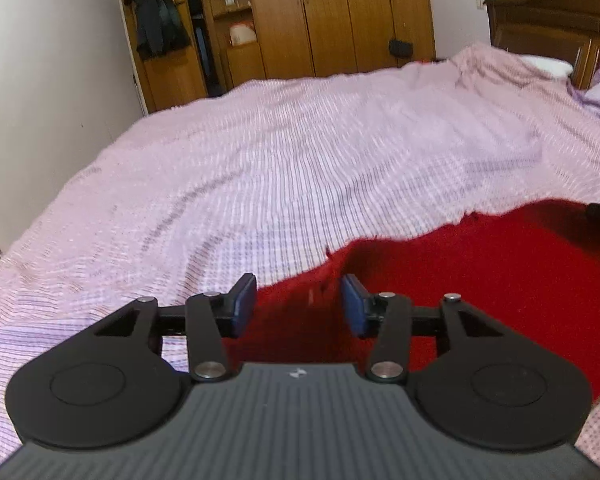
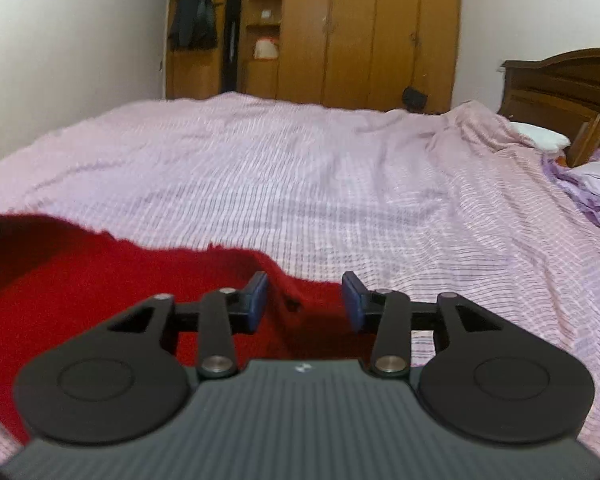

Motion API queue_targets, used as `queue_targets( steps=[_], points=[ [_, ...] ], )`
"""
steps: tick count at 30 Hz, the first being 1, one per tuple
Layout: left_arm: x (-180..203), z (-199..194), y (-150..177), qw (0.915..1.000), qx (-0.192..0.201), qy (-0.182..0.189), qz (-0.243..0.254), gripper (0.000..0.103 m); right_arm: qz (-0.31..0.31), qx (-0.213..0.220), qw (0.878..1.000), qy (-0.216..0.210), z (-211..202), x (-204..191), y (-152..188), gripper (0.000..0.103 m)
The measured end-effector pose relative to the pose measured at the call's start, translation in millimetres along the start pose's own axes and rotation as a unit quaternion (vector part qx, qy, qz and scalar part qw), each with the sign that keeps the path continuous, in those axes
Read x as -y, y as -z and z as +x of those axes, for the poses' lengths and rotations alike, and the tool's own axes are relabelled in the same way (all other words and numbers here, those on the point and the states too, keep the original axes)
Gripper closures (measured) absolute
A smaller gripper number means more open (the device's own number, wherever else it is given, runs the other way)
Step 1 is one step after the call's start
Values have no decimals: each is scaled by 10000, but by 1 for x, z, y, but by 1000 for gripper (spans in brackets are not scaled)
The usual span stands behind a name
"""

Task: Fold small clothes
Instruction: 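Fold the lifted hem over onto the collar and open both grippers, then move the right gripper to the edge of the folded cardigan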

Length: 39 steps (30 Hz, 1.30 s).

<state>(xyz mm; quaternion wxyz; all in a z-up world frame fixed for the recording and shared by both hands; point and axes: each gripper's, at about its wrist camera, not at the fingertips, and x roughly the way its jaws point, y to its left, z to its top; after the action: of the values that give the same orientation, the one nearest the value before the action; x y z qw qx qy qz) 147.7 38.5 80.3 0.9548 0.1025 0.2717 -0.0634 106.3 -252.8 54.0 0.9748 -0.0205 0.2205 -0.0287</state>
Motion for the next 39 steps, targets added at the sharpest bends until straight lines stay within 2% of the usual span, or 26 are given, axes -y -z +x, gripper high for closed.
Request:
queue_targets(
  steps=[5, 9, 13, 19, 21, 23, 32, 35, 39],
  points=[
    [-5, -27, -1, 9997, 106, 123, -161, 48, 319, 150, 9994, 76, -21, 10, -1, 60],
    [2, -33, 2, 9997, 152, 206, -29, 48, 342, 187, 9992, -73, -26, 13, 2, 60],
    [6, -14, 8, 9997, -32, 216, -105, 48, 410, -23, 9990, -149, -11, 12, 5, 60],
    [-6, 28, 26, 9969, -625, 75, -477, 48, 715, -591, 9956, -122, 24, 16, 27, 60],
    [-11, 42, 33, 9949, -821, 54, -590, 48, 864, -596, 9944, -103, 32, 21, 35, 60],
    [-16, 49, 38, 9931, -849, 105, -801, 46, 998, -546, 9934, -149, 37, 26, 41, 59],
    [-10, 49, 33, 9914, -932, -106, -915, 46, 1101, -513, 9924, -191, 33, 28, 40, 58],
    [-9, 39, 28, 9903, -962, -92, -994, 46, 1126, -524, 9918, -304, 26, 30, 35, 50],
    [-13, 30, 25, 9889, -1011, -79, -1088, 46, 1094, -526, 9919, -381, 11, 30, 28, 48]
  ],
)
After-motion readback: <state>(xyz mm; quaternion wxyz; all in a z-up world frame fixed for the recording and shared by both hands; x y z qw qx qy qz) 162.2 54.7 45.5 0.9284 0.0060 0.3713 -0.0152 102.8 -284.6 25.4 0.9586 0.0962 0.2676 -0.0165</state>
